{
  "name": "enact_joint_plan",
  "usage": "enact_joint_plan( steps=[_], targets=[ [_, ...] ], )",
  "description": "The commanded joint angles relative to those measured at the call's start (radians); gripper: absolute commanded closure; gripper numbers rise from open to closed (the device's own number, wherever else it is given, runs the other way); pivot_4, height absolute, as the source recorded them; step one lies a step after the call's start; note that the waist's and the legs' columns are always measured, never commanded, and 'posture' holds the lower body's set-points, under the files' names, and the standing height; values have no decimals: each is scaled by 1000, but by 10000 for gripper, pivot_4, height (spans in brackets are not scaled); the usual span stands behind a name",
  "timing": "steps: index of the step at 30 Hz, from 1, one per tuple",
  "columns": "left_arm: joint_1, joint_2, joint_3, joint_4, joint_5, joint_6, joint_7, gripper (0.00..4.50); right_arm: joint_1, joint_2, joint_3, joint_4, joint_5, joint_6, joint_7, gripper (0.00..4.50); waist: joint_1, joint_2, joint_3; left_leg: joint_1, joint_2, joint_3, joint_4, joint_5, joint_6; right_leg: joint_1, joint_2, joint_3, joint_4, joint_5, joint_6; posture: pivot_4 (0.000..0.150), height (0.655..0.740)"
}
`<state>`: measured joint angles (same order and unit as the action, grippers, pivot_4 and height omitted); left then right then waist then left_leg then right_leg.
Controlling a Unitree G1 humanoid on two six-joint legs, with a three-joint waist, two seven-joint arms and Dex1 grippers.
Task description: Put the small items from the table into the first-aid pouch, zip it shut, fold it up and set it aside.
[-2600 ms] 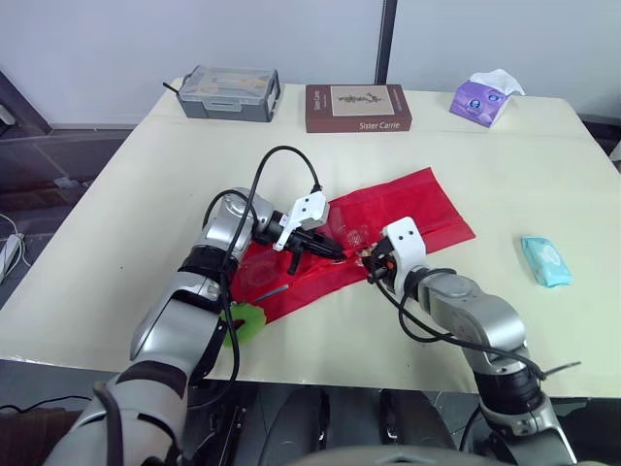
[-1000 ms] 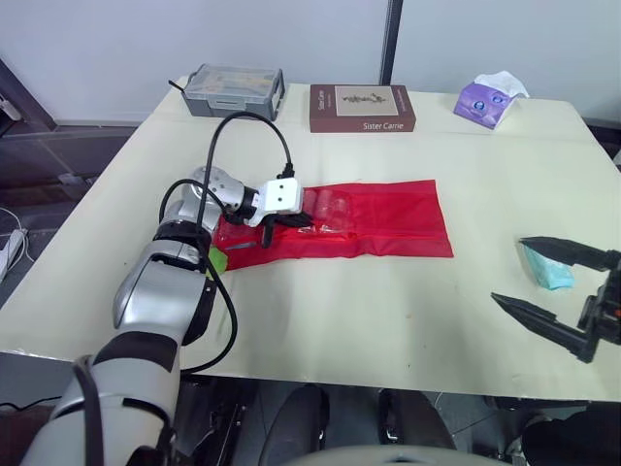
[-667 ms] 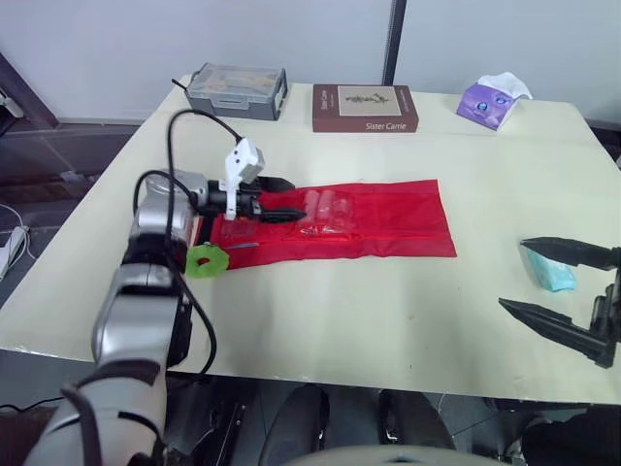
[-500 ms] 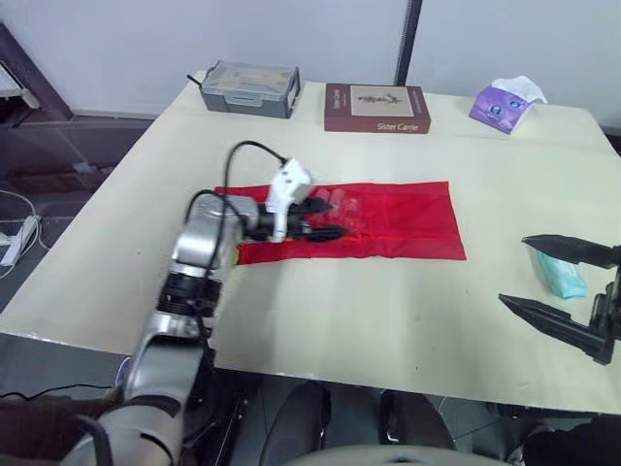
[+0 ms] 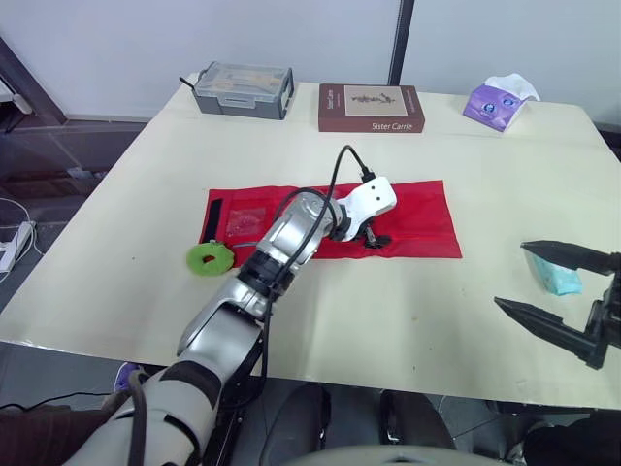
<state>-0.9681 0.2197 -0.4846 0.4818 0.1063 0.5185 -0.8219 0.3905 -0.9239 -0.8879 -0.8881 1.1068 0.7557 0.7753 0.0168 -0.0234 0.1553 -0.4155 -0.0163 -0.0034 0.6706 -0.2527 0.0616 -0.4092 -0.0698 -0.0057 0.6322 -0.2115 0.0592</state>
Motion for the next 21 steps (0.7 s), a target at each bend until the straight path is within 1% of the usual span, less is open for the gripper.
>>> enact_joint_plan(
  steps=[1,6,8,11,12,13,14,17,18,21],
  targets=[
    [-71,-53,-20,154,55,-150,32,5483,19,11,-51,-33,16,-21,-26,0,2,0,0,0,0,0,0,0,0,0,0,0,0,0,0,1500,7400],
    [-117,-106,-31,327,102,-292,37,5483,51,27,-55,-57,16,-32,-52,0,7,0,0,-1,0,0,0,-1,1,0,0,0,-2,0,0,1500,7400],
    [-120,-109,-41,366,116,-348,11,10448,59,31,-52,-61,13,-38,-59,0,10,0,0,-1,0,0,0,-1,1,0,-1,0,-2,0,0,1500,7400],
    [-118,-105,-20,391,94,-372,-67,20587,69,34,-49,-62,8,-47,-64,0,12,0,-1,0,0,0,0,-1,1,1,-1,0,-3,0,0,1500,7400],
    [-116,-102,-9,392,83,-371,-95,22397,72,34,-48,-62,7,-49,-65,0,12,0,-1,0,0,0,0,-1,1,1,-1,0,-3,0,0,1500,7400],
    [-103,-85,-3,371,66,-372,-155,27349,74,35,-47,-62,5,-51,-65,0,12,0,-1,0,0,0,0,-1,1,1,-1,0,-3,0,0,1500,7400],
    [-81,-57,-5,339,52,-394,-227,30537,77,36,-44,-61,1,-54,-63,0,10,0,-1,0,0,0,0,-1,1,1,-1,0,-3,0,0,1500,7400],
    [-4,41,-12,237,14,-486,-419,43950,85,37,-37,-60,-6,-60,-59,0,-4,1,-1,0,1,1,-1,-1,1,0,0,0,-3,0,0,1500,7400],
    [12,61,-12,216,8,-503,-450,44643,88,37,-36,-60,-5,-63,-60,0,-8,2,-1,0,2,1,-1,-1,1,0,0,0,-3,0,0,1500,7400],
    [53,157,1,175,-10,-590,-548,44643,95,36,-29,-60,-3,-69,-56,0,-6,3,-2,1,3,1,-1,-1,1,0,0,0,-3,0,-1,1500,7400]
  ],
)
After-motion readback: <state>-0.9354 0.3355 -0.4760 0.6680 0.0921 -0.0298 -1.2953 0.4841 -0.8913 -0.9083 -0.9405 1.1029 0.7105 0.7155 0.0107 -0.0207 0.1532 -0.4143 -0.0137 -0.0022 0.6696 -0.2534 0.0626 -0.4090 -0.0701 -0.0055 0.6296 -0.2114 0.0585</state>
